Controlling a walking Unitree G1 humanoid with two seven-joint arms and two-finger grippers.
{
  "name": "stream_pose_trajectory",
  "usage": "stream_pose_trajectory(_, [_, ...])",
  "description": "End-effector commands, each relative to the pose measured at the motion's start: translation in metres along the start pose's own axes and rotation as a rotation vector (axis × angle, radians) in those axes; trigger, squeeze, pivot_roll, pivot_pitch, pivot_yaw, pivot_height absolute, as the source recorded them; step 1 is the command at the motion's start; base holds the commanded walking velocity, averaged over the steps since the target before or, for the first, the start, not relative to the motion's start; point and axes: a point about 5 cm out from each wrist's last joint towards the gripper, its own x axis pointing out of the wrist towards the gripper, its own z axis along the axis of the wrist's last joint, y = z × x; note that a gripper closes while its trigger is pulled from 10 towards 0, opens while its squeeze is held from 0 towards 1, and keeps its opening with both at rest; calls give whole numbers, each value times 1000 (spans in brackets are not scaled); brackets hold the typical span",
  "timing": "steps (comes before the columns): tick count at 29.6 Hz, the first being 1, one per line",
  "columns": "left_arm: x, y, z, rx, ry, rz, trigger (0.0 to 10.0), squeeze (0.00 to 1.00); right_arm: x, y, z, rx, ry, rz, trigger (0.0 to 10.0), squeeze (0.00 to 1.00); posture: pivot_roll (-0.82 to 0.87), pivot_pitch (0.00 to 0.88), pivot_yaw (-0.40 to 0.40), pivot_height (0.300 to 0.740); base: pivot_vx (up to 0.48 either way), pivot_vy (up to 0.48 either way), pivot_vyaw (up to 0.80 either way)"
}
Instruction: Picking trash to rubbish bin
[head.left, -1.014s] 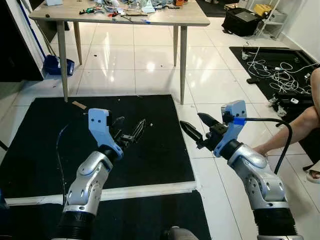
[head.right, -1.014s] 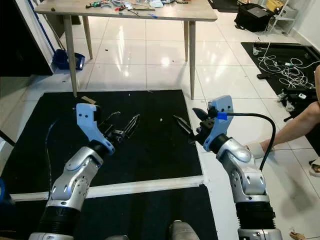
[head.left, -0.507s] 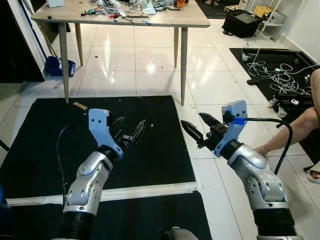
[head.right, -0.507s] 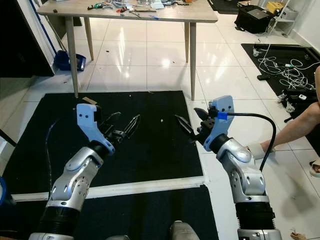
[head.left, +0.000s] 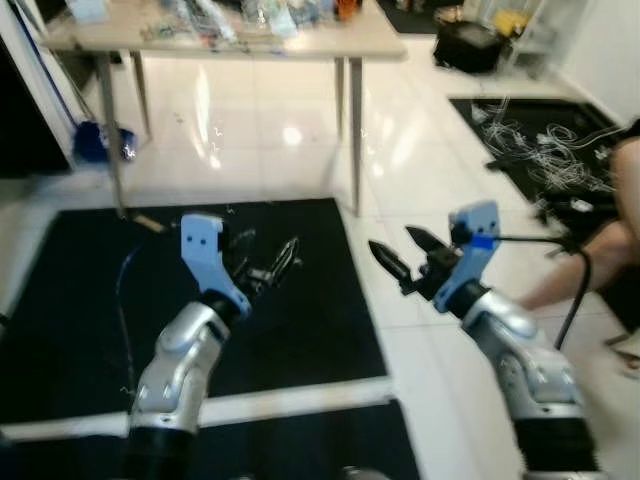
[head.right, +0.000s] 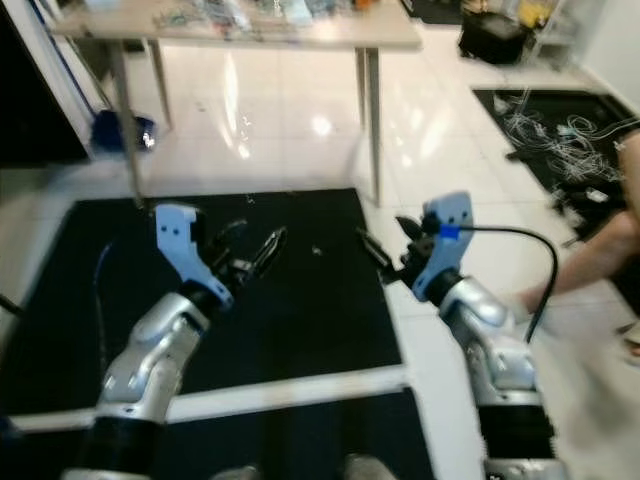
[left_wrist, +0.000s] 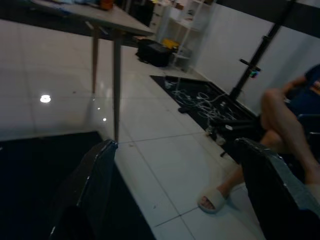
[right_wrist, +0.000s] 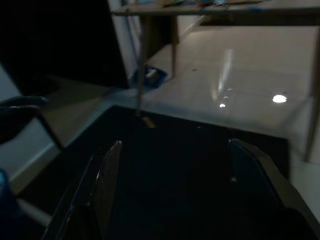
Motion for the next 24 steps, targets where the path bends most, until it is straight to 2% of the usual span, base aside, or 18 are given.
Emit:
stream_pose_trajectory(1, [0,0,-1,2,10,-5,10000,0,-1,-2,1,-13,1,-6,10000,0,-81,0,-30,740,345,0,0])
stream_pose_trajectory(24, [-1,4,-7,3,21,-13,10000,0,0,-3,-1,-14,3,-14,10000,0,-81,0,-32,740,348,0,0])
